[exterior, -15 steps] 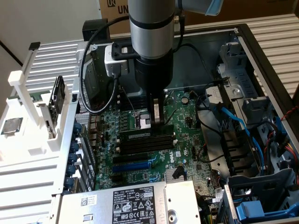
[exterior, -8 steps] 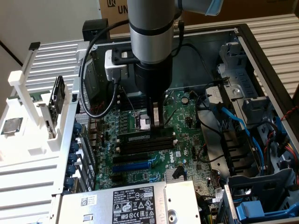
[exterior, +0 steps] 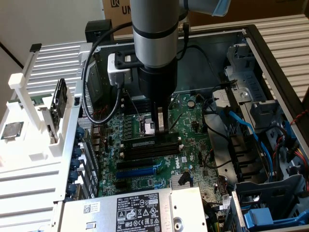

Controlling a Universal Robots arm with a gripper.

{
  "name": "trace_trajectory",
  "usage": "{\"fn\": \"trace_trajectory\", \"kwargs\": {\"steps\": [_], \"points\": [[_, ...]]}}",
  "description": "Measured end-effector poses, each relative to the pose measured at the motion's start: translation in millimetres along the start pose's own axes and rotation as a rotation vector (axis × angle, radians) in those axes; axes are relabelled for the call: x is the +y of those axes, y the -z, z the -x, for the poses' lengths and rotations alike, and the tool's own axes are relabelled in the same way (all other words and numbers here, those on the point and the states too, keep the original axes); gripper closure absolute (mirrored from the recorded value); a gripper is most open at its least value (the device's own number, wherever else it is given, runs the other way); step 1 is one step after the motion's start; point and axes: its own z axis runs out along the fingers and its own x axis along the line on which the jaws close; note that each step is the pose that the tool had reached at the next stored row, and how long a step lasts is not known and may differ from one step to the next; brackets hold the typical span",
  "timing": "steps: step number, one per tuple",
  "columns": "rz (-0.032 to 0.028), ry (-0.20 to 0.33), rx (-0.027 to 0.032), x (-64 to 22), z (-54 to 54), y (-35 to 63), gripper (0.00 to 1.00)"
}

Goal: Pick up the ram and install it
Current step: 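Insert the ram into the slot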

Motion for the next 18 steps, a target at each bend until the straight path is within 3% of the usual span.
{"fn": "trace_trajectory", "kwargs": {"steps": [18], "points": [[0.0004, 0.010, -0.0001, 0.0, -0.6, -4.0, 0.88]]}}
